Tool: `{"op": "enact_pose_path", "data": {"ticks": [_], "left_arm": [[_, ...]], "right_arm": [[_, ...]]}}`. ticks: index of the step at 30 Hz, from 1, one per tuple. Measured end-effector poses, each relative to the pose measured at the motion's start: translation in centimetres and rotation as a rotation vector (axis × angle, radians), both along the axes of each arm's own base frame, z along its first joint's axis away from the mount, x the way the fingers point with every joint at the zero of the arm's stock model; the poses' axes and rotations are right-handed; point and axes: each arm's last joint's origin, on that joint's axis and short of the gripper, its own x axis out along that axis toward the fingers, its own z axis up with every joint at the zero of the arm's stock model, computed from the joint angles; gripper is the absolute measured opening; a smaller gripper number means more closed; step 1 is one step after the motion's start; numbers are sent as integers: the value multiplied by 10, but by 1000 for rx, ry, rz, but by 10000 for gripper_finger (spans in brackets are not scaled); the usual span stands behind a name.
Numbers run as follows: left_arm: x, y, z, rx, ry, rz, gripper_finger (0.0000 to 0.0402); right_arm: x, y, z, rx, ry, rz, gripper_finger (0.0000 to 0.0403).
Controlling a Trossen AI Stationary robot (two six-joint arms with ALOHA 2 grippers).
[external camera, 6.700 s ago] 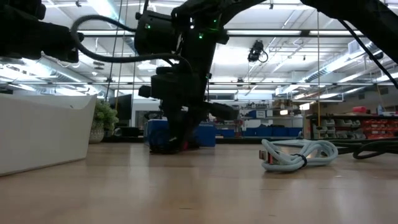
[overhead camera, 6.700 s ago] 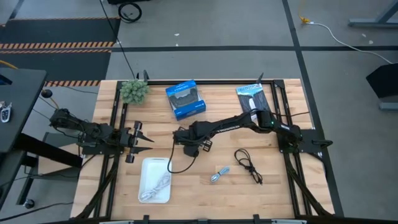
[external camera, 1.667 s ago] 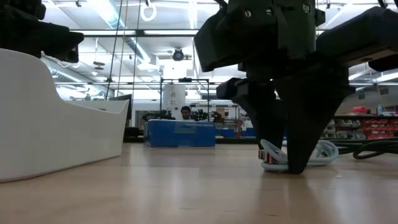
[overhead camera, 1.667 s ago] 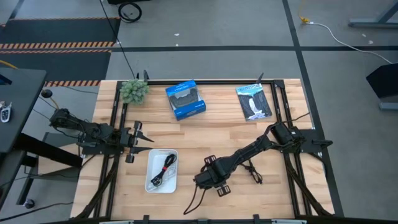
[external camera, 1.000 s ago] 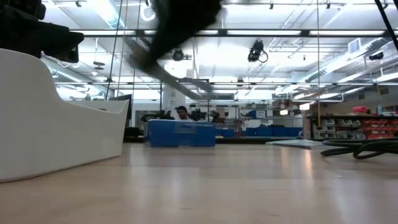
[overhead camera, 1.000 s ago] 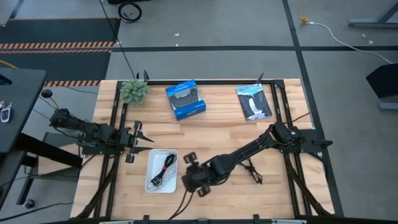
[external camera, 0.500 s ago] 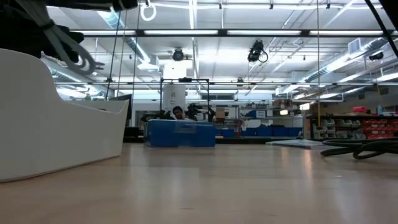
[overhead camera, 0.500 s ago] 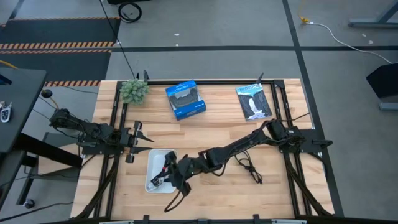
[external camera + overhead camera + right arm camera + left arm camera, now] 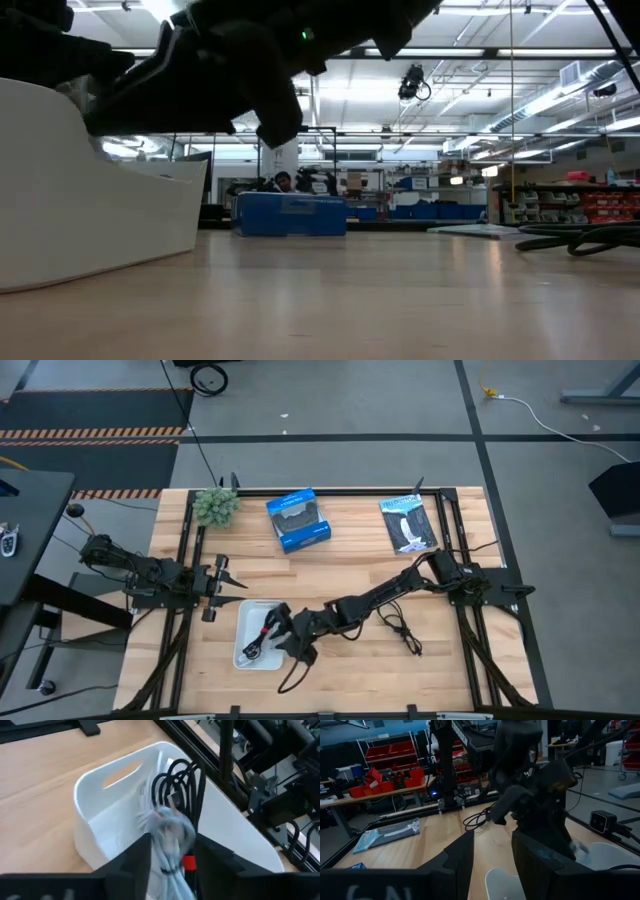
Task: Pick and place USB-C Cables
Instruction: Put the blue charger cable into the white bin, then put the black charger cable into the white bin
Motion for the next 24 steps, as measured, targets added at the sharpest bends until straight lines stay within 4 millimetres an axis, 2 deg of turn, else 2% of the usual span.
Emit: {"op": "enact_pose_path", "data": {"ticks": [4, 6, 11, 15, 20, 24], "left_arm": [[0, 0, 0, 0, 0, 0, 142], [0, 0, 0, 0, 0, 0, 142], [0, 0, 0, 0, 0, 0, 142], [0, 0, 0, 0, 0, 0, 142], [0, 0, 0, 0, 0, 0, 142], [0, 0, 0, 0, 0, 0, 142]], "right_arm": [[-5, 1, -7, -54, 52, 7, 191], [-9, 6, -4, -93, 59, -21, 205], [-25, 24, 19, -171, 45, -153, 219], [-44, 28, 42, -192, 102, -229, 220], [-73, 18, 69, -61, 263, -393, 217], [-99, -7, 77, 136, 471, -727, 217]]}}
